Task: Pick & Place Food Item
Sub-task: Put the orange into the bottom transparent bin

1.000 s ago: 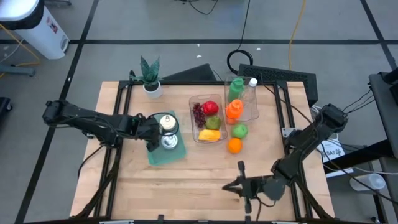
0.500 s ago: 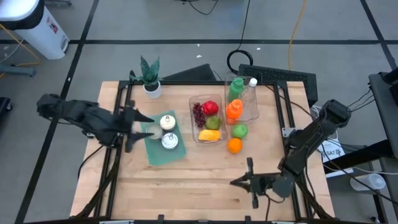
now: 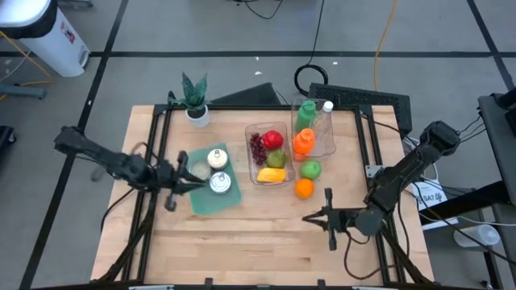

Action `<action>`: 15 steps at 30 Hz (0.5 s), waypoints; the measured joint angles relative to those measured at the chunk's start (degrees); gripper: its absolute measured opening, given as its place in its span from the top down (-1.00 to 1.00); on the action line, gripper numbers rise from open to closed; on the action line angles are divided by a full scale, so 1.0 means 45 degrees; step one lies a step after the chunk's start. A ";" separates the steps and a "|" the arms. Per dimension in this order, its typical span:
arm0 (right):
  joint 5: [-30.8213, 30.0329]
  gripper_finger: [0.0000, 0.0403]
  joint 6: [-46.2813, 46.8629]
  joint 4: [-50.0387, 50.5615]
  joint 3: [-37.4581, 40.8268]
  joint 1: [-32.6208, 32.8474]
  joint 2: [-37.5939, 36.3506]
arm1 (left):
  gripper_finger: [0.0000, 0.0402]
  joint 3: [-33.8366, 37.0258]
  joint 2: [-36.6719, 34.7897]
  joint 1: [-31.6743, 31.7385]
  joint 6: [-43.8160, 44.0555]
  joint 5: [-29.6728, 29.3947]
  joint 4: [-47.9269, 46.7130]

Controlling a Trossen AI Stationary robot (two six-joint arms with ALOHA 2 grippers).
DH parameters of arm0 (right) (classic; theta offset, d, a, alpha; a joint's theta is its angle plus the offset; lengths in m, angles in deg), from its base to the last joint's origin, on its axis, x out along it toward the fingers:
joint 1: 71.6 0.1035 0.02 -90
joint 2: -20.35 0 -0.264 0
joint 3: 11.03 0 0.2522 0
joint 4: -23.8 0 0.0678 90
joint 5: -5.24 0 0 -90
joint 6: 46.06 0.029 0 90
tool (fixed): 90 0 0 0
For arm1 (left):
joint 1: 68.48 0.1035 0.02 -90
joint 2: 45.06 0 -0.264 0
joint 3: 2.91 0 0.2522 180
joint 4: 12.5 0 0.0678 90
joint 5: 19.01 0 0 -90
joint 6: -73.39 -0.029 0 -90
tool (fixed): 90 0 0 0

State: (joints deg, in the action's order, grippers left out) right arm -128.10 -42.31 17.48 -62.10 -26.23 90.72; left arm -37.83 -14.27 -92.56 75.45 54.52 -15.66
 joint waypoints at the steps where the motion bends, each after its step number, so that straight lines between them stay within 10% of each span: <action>1: -0.0102 1.00 -0.0173 0.0074 0.0149 -0.0029 -0.0024 | 0.74 0.0822 0.0097 0.0098 -0.0110 0.0001 0.1095; 8: -0.1233 1.00 0.0330 0.3832 0.0214 -0.1558 -0.2014 | 0.75 0.4506 0.0330 0.0663 0.0377 0.0279 0.4730; 15: 0.3745 0.68 -0.0120 0.9791 -0.1889 -0.4963 -0.2611 | 0.75 0.4466 0.0412 0.0706 0.0618 0.0731 0.4049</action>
State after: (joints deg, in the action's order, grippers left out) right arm -111.24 -42.85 61.54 -70.61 -48.57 78.97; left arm -17.73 -12.42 -89.38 78.24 57.81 2.56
